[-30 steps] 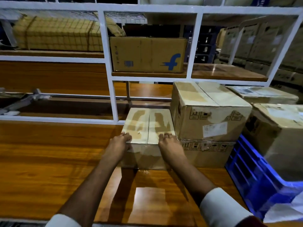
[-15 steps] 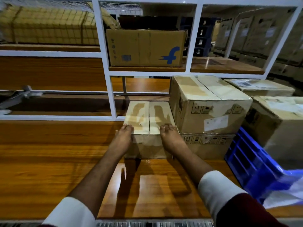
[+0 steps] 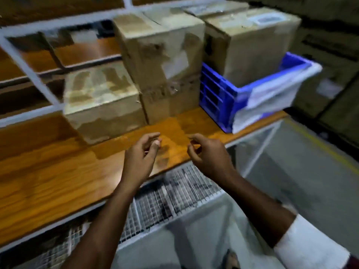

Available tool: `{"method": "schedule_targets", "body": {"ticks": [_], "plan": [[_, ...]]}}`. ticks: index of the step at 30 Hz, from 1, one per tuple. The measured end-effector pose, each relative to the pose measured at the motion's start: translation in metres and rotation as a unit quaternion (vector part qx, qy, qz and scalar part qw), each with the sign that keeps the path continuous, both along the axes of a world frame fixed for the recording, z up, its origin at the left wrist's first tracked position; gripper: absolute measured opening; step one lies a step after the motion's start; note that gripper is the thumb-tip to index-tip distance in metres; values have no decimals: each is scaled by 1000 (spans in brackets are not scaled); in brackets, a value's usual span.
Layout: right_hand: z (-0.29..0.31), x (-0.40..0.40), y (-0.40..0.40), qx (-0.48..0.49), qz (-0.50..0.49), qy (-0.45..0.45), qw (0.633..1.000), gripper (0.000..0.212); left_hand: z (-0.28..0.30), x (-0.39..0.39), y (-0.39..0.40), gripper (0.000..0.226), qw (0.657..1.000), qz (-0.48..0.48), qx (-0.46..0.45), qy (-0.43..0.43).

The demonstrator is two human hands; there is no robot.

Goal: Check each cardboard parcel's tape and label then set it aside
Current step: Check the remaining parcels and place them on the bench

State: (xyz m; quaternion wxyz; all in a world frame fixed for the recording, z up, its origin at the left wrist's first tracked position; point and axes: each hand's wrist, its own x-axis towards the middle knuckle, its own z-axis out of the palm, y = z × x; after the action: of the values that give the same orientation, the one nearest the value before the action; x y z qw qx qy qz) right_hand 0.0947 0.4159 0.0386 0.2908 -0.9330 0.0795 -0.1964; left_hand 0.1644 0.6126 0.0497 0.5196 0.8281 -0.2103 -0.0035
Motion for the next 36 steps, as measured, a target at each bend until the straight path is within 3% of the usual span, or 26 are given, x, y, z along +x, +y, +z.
{"method": "schedule_targets", "body": {"ticks": [6, 14, 17, 20, 25, 31, 36], "plan": [[-57, -135, -89, 49, -142, 74, 986, 23, -58, -56, -100, 33, 972, -172, 156, 28], [-173, -258, -235, 121, -296, 263, 910, 39, -147, -104, -283, 46, 857, -364, 364, 8], [-224, -289, -289, 170, -331, 318, 872, 42, -199, -121, -362, 53, 802, -407, 437, 16], [-283, -316, -337, 217, -363, 356, 833, 43, -256, -141, -435, 52, 772, -430, 467, 26], [-405, -354, -404, 284, -384, 398, 783, 42, -382, -177, -537, 51, 717, -486, 496, 59], [-584, -388, -456, 348, -372, 448, 735, 48, -573, -204, -619, 49, 652, -498, 568, 65], [-706, -399, -458, 371, -381, 477, 700, 47, -701, -201, -643, 54, 656, -450, 599, 88]]}}
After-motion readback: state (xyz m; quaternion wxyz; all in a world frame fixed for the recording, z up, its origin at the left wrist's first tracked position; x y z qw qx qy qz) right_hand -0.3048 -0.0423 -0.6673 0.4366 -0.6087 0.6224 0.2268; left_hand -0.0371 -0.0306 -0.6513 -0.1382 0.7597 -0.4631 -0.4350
